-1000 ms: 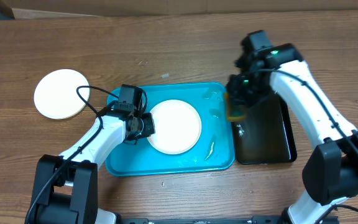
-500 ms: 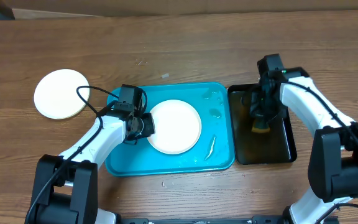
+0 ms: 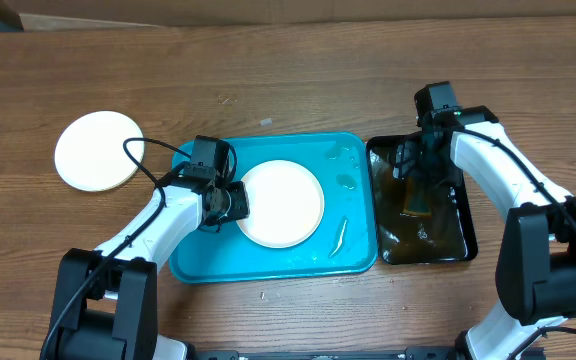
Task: Clean dirty plates on tray and stack at the side
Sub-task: 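Drop the sponge into the black water tray and raise the right gripper, then lift the white plate off the teal tray with the left gripper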
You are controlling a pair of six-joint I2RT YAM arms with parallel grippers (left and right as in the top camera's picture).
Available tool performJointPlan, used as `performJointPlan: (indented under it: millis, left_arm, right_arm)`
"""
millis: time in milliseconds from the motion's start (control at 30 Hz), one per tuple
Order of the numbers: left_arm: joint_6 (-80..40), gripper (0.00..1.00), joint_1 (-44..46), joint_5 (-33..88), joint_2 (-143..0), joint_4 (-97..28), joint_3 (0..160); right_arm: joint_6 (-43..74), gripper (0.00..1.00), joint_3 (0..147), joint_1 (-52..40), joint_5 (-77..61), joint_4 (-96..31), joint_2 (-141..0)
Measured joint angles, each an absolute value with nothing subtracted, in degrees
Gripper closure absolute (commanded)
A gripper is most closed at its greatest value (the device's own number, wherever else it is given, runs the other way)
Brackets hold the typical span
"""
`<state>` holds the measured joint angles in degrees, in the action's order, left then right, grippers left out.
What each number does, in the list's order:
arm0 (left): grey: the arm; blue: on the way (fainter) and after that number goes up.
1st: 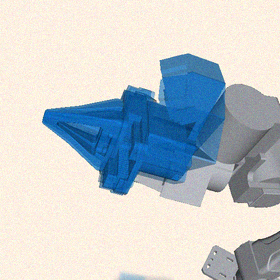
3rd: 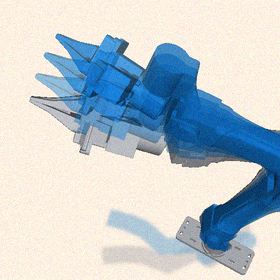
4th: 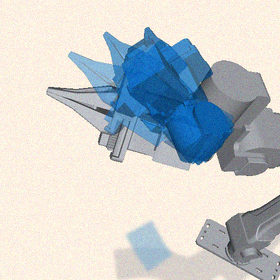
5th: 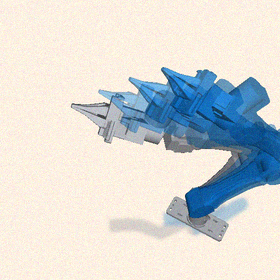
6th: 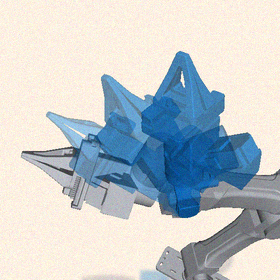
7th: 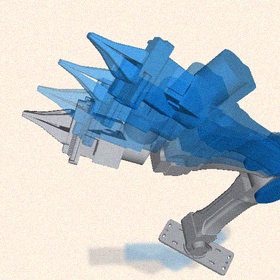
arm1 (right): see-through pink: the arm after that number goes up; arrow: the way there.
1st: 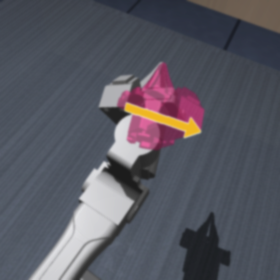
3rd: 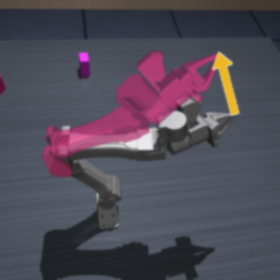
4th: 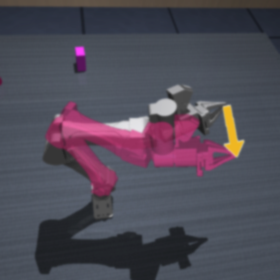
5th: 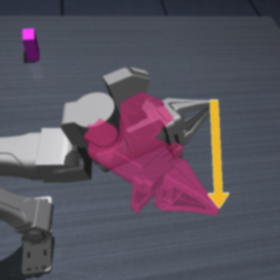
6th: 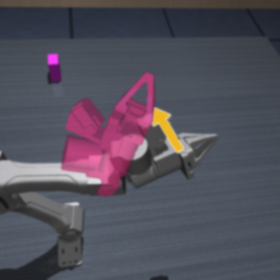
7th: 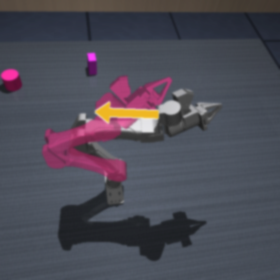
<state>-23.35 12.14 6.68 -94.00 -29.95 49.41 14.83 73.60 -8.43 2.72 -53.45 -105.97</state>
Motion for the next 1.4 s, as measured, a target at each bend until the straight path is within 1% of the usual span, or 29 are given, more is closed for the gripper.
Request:
performJointPlan:
  millis: [67, 200, 233, 300, 367, 433, 467, 533, 567, 733, 833, 967, 1400]
  left_arm:
    - [-23.51, 0.52, 12.14, 6.68, -94.0, -29.93, 49.41]
    - [-23.49, 0.59, 12.14, 6.68, -94.0, -29.93, 49.41]
    - [-23.49, 0.6, 12.14, 6.68, -94.0, -29.93, 49.41]
    - [-23.42, 0.6, 12.14, 6.68, -94.02, -29.93, 49.41]
    - [-23.42, 0.6, 12.14, 6.68, -94.32, -29.91, 49.41]
    - [-23.44, 0.67, 12.14, 6.68, -95.13, -29.89, 49.41]
    - [-23.44, 0.73, 12.14, 6.7, -95.35, -29.78, 49.5]
    - [-23.57, 0.93, 12.14, 6.7, -95.59, -29.67, 49.58]
    - [-23.53, 0.96, 12.14, 6.7, -95.72, -29.69, 49.58]
    - [-22.98, 0.96, 12.14, 7.46, -95.94, -31.0, 50.59]
    - [-21.52, 0.96, 12.14, 7.46, -96.49, -35.27, 52.69]
    - [-19.9, 0.96, 12.12, 6.81, -96.77, -39.51, 57.32]
    - [-17.78, 0.96, 12.29, 6.0, -96.77, -44.05, 73.06]
  right_arm:
    - [14.96, 0.23, 74.61, -7.03, 0.75, -53.8, -105.97]
    - [15.0, 0.22, 79.59, -0.8, -4.6, -54.81, -106.02]
    - [15.0, 0.16, 80.97, 1.28, -5.8, -54.59, -106.02]
    - [15.16, 0.0, 82.83, 5.56, -7.51, -53.56, -106.02]
    - [15.22, 0.0, 83.42, 9.47, -8.43, -53.36, -106.02]
    - [15.2, 0.0, 83.4, 12.8, -8.84, -54.08, -106.02]
    - [15.22, 0.0, 83.4, 14.13, -9.04, -54.43, -106.02]
    - [15.2, 0.0, 83.4, 16.16, -9.26, -54.61, -106.02]
    - [15.2, 0.0, 83.4, 16.95, -9.41, -54.63, -106.02]
    - [15.2, 0.0, 83.4, 19.05, -9.87, -54.65, -106.02]
    - [15.22, 0.0, 83.4, 19.14, -10.11, -54.68, -106.02]
    - [15.2, 0.0, 83.4, 19.14, -10.22, -54.68, -106.02]
    - [15.2, 0.0, 83.4, 19.14, -10.26, -54.7, -106.02]
